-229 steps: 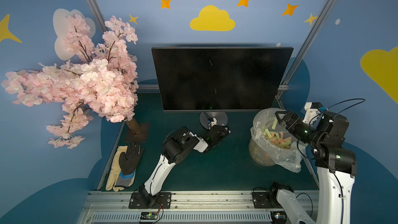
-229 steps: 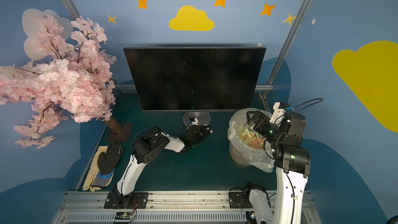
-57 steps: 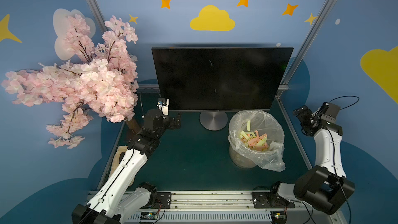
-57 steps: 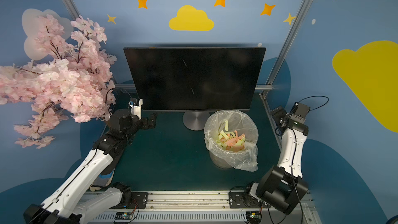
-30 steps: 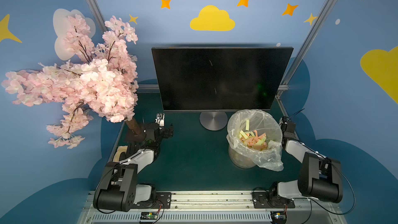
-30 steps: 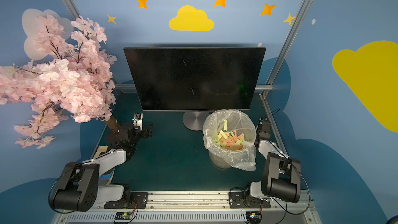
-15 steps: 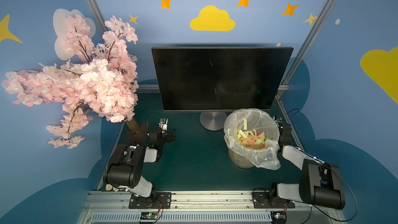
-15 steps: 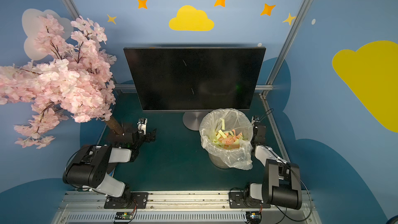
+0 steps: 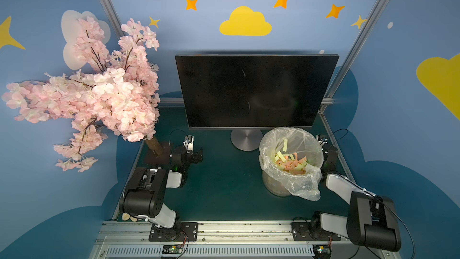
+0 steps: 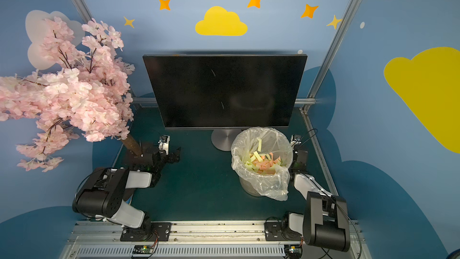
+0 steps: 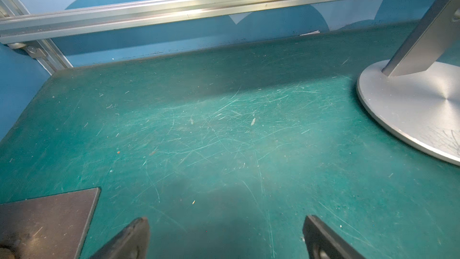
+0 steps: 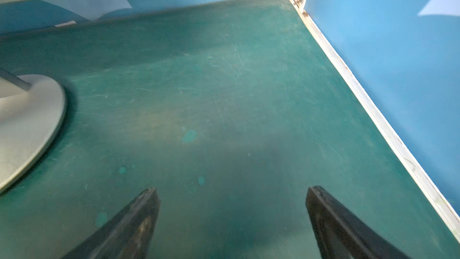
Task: Remove the sticky note from the monitor
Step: Reset both arms
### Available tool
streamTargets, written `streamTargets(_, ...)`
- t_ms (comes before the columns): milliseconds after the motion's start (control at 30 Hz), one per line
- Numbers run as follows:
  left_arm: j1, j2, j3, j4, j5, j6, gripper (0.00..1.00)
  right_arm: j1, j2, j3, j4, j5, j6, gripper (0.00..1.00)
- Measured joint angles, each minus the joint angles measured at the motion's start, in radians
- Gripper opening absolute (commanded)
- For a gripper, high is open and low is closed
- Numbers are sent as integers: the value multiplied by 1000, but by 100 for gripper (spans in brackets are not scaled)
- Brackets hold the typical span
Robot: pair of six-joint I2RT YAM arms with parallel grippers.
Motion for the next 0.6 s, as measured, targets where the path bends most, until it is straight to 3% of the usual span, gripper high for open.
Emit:
streamTargets(233,0,0,0,1,0,0,100,79,241,-60,320,40,-21,95)
streamTargets(600,0,0,0,3,0,0,100,105,193,11,215,149,-27,97)
